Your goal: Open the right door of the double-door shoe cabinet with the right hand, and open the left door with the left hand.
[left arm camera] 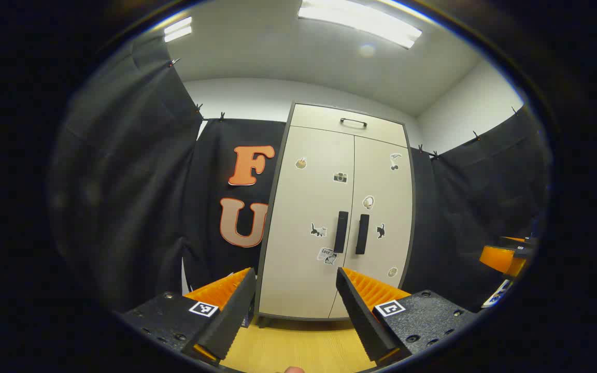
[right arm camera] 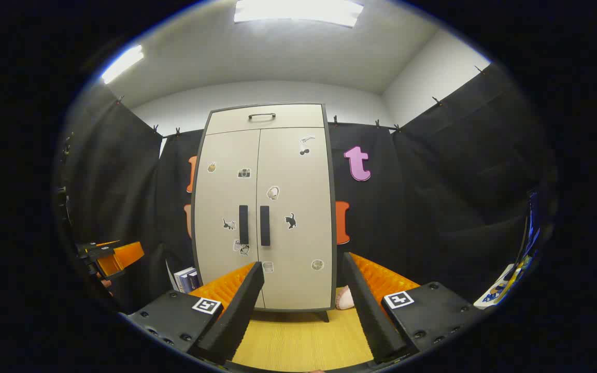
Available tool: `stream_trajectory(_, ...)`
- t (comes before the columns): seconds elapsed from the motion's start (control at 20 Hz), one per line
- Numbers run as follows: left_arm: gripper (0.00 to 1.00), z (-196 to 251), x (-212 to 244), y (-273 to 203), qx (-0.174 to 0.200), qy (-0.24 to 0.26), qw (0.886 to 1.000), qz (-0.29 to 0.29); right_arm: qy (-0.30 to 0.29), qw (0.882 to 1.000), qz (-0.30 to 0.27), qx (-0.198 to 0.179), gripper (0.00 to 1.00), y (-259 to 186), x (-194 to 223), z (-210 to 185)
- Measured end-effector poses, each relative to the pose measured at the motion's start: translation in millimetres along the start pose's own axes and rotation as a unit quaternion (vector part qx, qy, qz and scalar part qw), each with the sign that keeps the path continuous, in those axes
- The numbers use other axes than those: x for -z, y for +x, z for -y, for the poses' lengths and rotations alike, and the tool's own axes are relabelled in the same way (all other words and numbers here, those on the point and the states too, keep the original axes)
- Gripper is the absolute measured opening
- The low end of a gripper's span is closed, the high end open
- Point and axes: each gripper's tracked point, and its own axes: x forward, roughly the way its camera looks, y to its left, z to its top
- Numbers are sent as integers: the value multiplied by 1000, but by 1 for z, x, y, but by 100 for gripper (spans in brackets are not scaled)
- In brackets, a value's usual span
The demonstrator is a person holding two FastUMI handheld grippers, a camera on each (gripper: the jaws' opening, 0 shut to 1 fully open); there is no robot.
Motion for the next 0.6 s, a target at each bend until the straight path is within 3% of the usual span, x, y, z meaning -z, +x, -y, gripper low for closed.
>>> stream_trajectory(0.6,92,-9,-6,-3,-10,11,1000,10,17,1000,5,-1,98,1,-2,-1)
